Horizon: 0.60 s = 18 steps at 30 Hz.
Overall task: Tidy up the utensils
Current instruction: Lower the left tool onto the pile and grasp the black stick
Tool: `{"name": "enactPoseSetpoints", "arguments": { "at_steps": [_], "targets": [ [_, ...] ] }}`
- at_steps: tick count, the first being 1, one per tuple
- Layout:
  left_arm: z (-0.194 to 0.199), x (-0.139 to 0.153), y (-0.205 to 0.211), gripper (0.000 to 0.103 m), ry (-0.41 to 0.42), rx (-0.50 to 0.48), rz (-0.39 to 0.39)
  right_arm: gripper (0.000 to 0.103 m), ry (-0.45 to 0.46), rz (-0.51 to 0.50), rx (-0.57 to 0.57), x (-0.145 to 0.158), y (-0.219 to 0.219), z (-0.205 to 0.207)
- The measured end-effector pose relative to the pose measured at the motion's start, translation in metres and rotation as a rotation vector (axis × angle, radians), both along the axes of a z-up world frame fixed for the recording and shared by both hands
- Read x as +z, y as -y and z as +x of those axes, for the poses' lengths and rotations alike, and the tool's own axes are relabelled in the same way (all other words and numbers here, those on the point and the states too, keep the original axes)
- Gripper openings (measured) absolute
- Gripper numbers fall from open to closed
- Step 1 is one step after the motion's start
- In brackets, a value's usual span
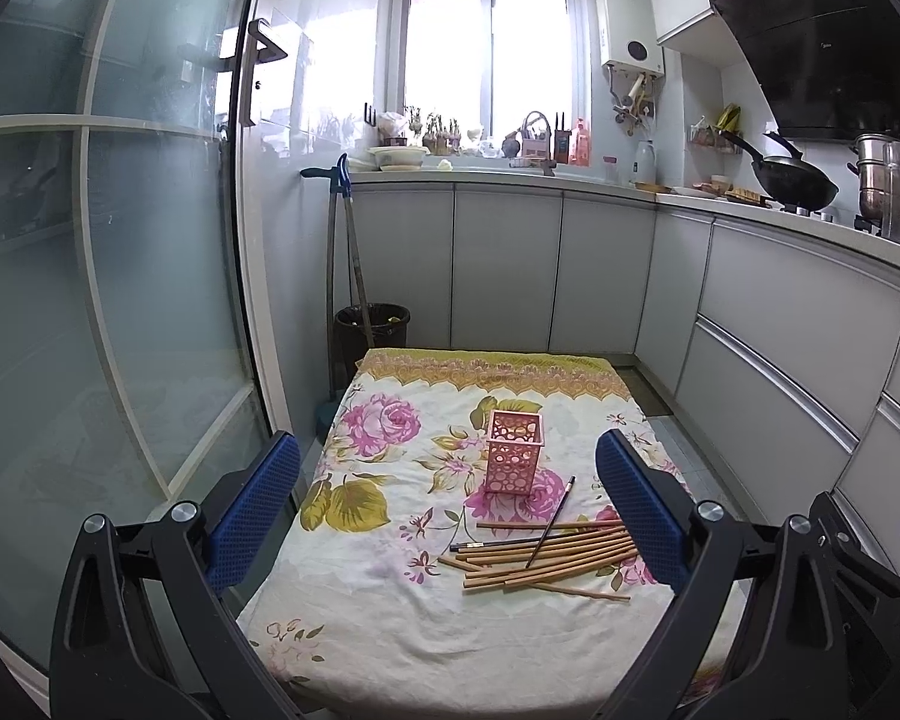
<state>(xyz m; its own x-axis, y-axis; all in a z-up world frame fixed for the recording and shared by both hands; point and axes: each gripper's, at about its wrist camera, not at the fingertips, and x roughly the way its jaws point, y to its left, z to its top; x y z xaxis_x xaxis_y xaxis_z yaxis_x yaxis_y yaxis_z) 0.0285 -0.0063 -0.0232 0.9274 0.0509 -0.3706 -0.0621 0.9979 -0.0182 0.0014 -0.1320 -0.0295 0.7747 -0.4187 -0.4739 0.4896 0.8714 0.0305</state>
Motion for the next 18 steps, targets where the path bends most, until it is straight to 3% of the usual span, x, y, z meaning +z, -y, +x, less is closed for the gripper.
{"name": "enactPoseSetpoints", "arguments": {
  "at_steps": [13,16,18],
  "targets": [
    [0.069,-0.024,0.040,0.096,-0.101,-0.070,0.079,0.097,0.004,0.079,-0.071,-0.010,0.049,0.046],
    [0.095,-0.031,0.056,0.096,-0.137,-0.150,0.101,0.097,0.009,0.118,-0.103,-0.016,0.067,0.058],
    [0.118,-0.031,0.072,0.096,-0.172,-0.257,0.115,0.097,0.026,0.153,-0.143,-0.023,0.082,0.062]
  ]
}}
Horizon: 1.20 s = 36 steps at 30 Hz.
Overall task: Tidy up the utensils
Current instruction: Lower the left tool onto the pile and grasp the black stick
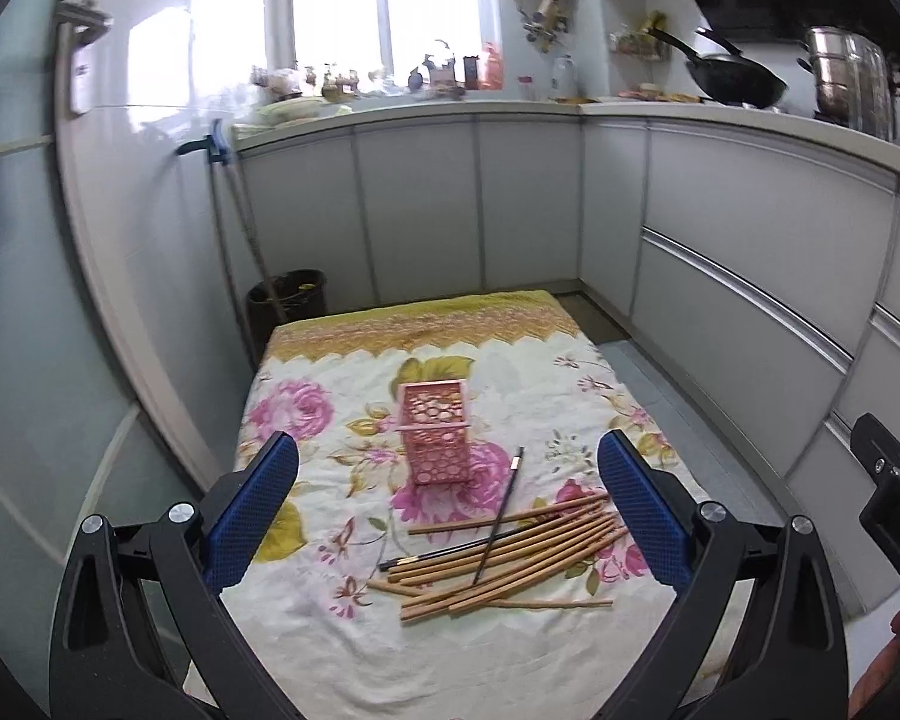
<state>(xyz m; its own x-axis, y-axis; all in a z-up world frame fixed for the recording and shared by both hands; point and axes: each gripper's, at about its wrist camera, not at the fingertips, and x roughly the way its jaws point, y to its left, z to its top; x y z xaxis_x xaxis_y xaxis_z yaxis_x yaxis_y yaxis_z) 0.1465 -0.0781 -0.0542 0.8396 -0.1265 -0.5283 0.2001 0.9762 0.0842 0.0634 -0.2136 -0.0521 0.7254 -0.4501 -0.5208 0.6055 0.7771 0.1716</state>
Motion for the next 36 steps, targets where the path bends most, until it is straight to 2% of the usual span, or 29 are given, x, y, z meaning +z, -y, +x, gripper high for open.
{"name": "enactPoseSetpoints", "arguments": {
  "at_steps": [1,3,6,10,13,15,17,20,24,28,31,32,33,36],
  "targets": [
    [0.014,0.000,0.010,0.096,-0.040,-0.080,0.000,0.097,0.008,0.023,-0.027,-0.005,0.009,0.000],
    [0.050,-0.004,0.038,0.096,-0.180,-0.266,0.005,0.097,0.018,0.081,-0.075,-0.019,0.026,0.003],
    [0.104,-0.023,0.078,0.096,-0.386,-0.427,0.056,0.097,-0.006,0.170,-0.127,-0.043,0.053,0.009],
    [0.172,-0.080,0.114,0.096,-0.703,-0.505,0.141,0.097,-0.070,0.249,-0.129,-0.069,0.075,0.024],
    [0.208,-0.120,0.120,0.085,-0.825,-0.478,0.225,0.097,-0.128,0.274,-0.100,-0.086,0.081,0.034],
    [0.230,-0.143,0.119,0.069,-0.868,-0.441,0.268,0.097,-0.158,0.301,-0.076,-0.095,0.084,0.041],
    [0.248,-0.160,0.115,0.066,-0.914,-0.411,0.271,0.097,-0.176,0.330,-0.051,-0.101,0.086,0.048],
    [0.266,-0.181,0.109,0.065,-0.938,-0.359,0.304,0.097,-0.203,0.345,-0.021,-0.106,0.084,0.059],
    [0.279,-0.203,0.101,0.051,-0.957,-0.328,0.314,0.096,-0.229,0.347,0.008,-0.112,0.079,0.070],
    [0.283,-0.215,0.103,0.047,-0.955,-0.328,0.337,0.096,-0.248,0.341,0.013,-0.115,0.075,0.077],
    [0.288,-0.224,0.105,0.039,-0.952,-0.309,0.375,0.096,-0.253,0.332,0.009,-0.115,0.075,0.078],
    [0.290,-0.226,0.105,0.035,-0.947,-0.306,0.379,0.097,-0.255,0.331,0.006,-0.115,0.075,0.079],
    [0.292,-0.225,0.104,0.024,-0.946,-0.307,0.361,0.097,-0.257,0.332,0.006,-0.116,0.075,0.080],
    [0.293,-0.225,0.108,0.008,-0.953,-0.336,0.351,0.096,-0.265,0.333,0.008,-0.118,0.074,0.082]
  ]
}}
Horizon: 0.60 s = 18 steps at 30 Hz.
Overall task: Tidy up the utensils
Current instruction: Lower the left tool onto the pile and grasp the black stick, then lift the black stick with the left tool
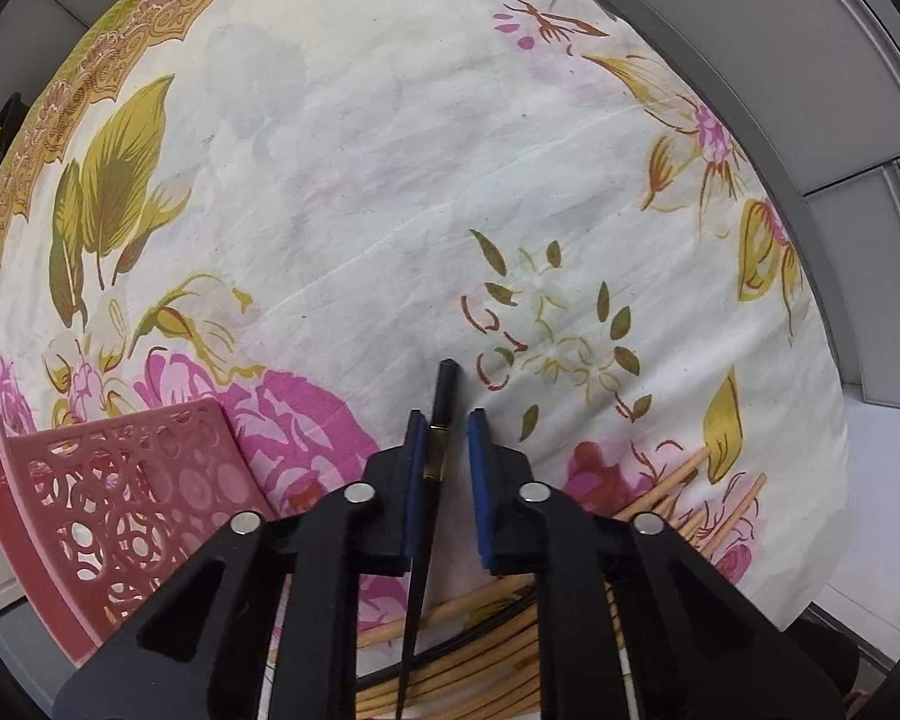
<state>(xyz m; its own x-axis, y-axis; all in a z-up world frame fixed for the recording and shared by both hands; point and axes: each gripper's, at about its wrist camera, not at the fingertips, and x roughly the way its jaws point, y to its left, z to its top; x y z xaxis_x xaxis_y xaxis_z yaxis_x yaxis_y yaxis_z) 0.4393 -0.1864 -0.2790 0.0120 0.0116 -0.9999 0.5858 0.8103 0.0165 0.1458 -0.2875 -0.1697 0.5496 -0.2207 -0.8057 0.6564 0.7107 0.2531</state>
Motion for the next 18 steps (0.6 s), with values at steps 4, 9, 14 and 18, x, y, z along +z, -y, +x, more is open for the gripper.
{"name": "enactPoseSetpoints", "arguments": {
  "at_steps": [4,9,14,18],
  "targets": [
    [-0.020,0.005,0.008,0.006,-0.005,-0.046,-0.046,0.096,-0.001,-0.005,0.000,0.001,-0.002,0.000],
    [-0.052,0.023,0.021,0.006,0.056,-0.107,-0.133,0.096,-0.011,0.027,-0.003,-0.004,0.001,-0.002],
    [-0.091,0.073,0.007,0.006,0.169,-0.123,-0.261,0.096,-0.013,0.116,-0.007,-0.012,0.008,-0.001],
    [-0.144,0.098,-0.021,0.006,0.253,-0.105,-0.390,0.096,-0.045,0.286,0.025,-0.029,0.007,0.005]
  ]
}}
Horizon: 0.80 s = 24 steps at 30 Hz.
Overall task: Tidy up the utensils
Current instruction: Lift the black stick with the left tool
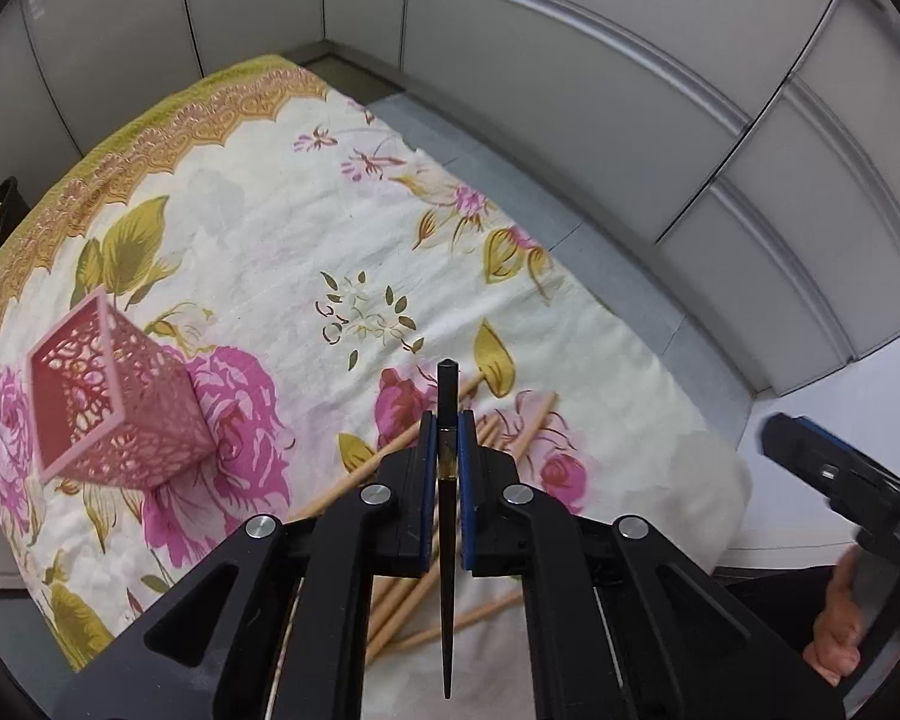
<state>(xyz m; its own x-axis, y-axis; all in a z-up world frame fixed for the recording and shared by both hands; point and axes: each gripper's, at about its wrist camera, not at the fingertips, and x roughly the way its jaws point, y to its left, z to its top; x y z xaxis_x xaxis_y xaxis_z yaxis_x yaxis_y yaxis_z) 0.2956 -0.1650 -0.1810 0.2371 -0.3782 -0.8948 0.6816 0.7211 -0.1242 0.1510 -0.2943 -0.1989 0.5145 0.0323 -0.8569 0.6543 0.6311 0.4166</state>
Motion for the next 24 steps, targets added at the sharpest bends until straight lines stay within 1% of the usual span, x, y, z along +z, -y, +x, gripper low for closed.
{"name": "enactPoseSetpoints", "arguments": {
  "at_steps": [1,2,3,4,5,6,7,9,12,14,15,17,19,21,24],
  "targets": [
    [-0.010,0.010,-0.016,0.006,0.018,0.001,-0.034,0.095,-0.010,0.066,0.010,-0.007,-0.003,0.001],
    [-0.024,0.019,-0.029,0.006,0.031,0.002,-0.066,0.091,-0.023,0.146,0.023,-0.016,-0.007,0.003],
    [-0.034,0.032,-0.042,0.006,0.045,0.001,-0.096,0.082,-0.044,0.235,0.038,-0.025,-0.012,0.005],
    [-0.042,0.035,-0.050,0.006,0.062,0.001,-0.126,0.078,-0.066,0.323,0.047,-0.035,-0.020,0.006],
    [-0.053,0.047,-0.060,0.006,0.083,0.004,-0.156,0.073,-0.095,0.412,0.045,-0.045,-0.027,0.008],
    [-0.062,0.055,-0.069,0.006,0.105,0.009,-0.184,0.070,-0.113,0.489,0.032,-0.054,-0.034,0.008],
    [-0.067,0.058,-0.078,0.006,0.128,0.013,-0.211,0.070,-0.122,0.554,0.013,-0.061,-0.043,0.008],
    [-0.078,0.077,-0.101,0.006,0.183,0.038,-0.262,0.069,-0.147,0.636,-0.054,-0.070,-0.053,0.008],
    [-0.090,0.110,-0.138,0.006,0.266,0.086,-0.334,0.069,-0.163,0.704,-0.218,-0.076,-0.063,0.004],
    [-0.097,0.128,-0.158,0.006,0.304,0.104,-0.389,0.068,-0.193,0.751,-0.253,-0.081,-0.068,0.008],
    [-0.101,0.135,-0.167,0.006,0.318,0.110,-0.413,0.064,-0.205,0.771,-0.266,-0.083,-0.072,0.011],
    [-0.104,0.143,-0.178,0.006,0.337,0.120,-0.447,0.059,-0.221,0.813,-0.281,-0.085,-0.079,0.017],
    [-0.107,0.148,-0.187,0.006,0.350,0.124,-0.467,0.055,-0.259,0.796,-0.318,-0.084,-0.082,0.023],
    [-0.109,0.152,-0.194,0.006,0.356,0.128,-0.489,0.044,-0.299,0.771,-0.340,-0.083,-0.085,0.034],
    [-0.112,0.156,-0.205,0.006,0.360,0.133,-0.514,0.043,-0.373,0.711,-0.366,-0.085,-0.089,0.047]
  ]
}}
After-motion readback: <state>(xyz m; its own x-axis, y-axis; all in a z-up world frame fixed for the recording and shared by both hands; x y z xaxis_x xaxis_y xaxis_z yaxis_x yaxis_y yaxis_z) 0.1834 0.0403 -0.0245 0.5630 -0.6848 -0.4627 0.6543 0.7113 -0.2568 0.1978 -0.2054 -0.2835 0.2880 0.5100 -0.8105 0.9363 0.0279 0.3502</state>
